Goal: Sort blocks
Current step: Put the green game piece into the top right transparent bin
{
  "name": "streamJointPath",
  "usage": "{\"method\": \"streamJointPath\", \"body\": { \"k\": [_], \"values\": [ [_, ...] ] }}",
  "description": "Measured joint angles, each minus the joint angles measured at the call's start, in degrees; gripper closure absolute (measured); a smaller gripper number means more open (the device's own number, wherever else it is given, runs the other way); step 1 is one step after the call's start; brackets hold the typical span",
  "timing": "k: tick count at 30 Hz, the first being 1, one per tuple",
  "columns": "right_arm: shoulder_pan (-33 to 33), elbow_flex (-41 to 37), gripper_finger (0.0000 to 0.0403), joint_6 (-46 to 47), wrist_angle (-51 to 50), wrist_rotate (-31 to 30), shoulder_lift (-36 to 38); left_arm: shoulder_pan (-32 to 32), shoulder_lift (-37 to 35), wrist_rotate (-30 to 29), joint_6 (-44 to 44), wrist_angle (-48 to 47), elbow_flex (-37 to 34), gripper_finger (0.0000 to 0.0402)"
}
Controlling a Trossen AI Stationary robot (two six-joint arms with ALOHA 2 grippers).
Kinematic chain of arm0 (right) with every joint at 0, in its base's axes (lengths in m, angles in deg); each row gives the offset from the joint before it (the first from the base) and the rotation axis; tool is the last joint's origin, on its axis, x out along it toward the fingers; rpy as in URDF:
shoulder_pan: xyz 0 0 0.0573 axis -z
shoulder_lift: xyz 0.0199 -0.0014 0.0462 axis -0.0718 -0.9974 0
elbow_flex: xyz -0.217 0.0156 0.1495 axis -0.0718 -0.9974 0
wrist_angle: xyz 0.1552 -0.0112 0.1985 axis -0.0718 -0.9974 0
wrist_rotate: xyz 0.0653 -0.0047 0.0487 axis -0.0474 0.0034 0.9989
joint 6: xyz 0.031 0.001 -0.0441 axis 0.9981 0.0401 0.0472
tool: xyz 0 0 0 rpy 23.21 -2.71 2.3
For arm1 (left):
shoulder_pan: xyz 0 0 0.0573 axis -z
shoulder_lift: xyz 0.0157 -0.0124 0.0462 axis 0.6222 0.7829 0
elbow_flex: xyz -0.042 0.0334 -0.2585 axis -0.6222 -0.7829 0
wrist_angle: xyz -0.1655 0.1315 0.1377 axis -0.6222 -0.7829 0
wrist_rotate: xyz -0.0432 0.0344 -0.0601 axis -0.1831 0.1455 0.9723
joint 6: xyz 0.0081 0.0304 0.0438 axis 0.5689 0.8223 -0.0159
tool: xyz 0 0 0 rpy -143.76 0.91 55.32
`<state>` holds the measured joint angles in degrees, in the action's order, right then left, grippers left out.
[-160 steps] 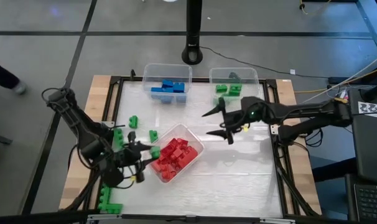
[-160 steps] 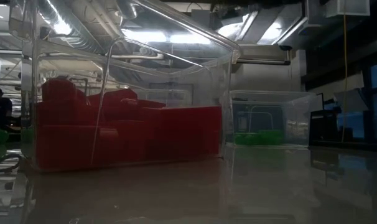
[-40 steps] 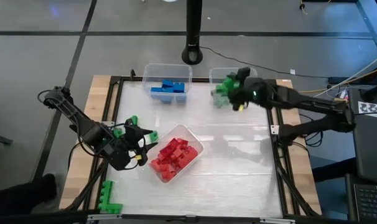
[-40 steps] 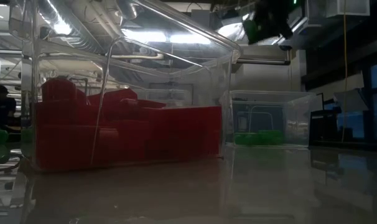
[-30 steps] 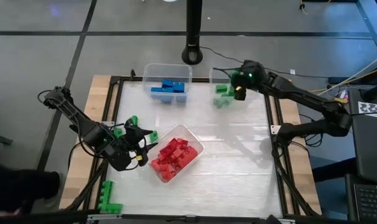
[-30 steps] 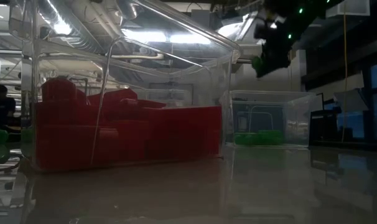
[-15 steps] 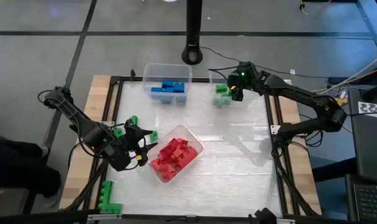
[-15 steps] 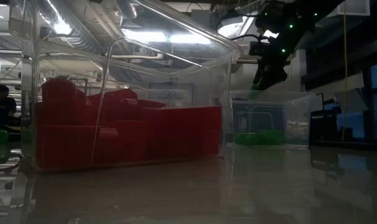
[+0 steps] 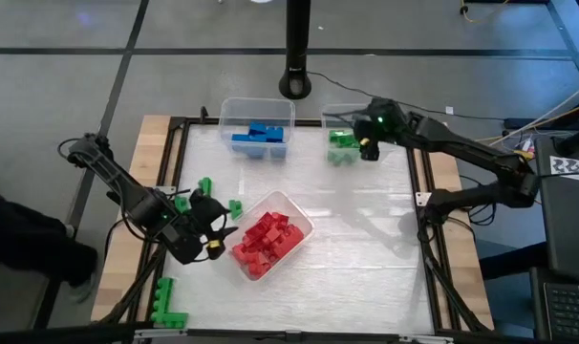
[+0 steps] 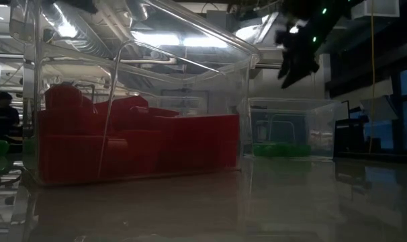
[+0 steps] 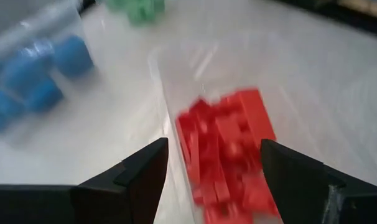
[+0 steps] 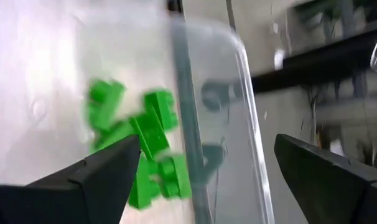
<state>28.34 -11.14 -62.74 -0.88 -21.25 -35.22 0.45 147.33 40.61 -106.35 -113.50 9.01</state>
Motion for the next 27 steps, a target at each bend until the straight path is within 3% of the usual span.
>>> {"method": "streamJointPath", "body": {
  "k": [7,10,15,21,27],
  "values": [
    [-9.9,0.0,0.0032,0.3,-0.5,-0.1,4.8,2.6,0.8,10.5,-9.4,-6.1,0.0,0.0161],
    [-13.4,0.0,0.0031,1.0,-1.9,-0.1,5.0,5.0,0.5,17.9,-14.8,-6.4,0.0,0.0161],
    [-18.4,-0.4,0.0031,2.1,-2.8,-0.1,5.0,10.0,0.5,30.5,-30.2,-6.4,0.0,0.0161],
    [-24.4,-2.4,0.0031,4.5,-1.0,-0.6,5.0,15.8,2.4,35.5,-48.3,-7.6,0.0,0.0161],
    [-30.3,-6.6,0.0031,5.7,4.0,-0.7,5.0,16.6,8.8,47.6,-57.3,-8.3,0.0,0.0161]
  ]
}}
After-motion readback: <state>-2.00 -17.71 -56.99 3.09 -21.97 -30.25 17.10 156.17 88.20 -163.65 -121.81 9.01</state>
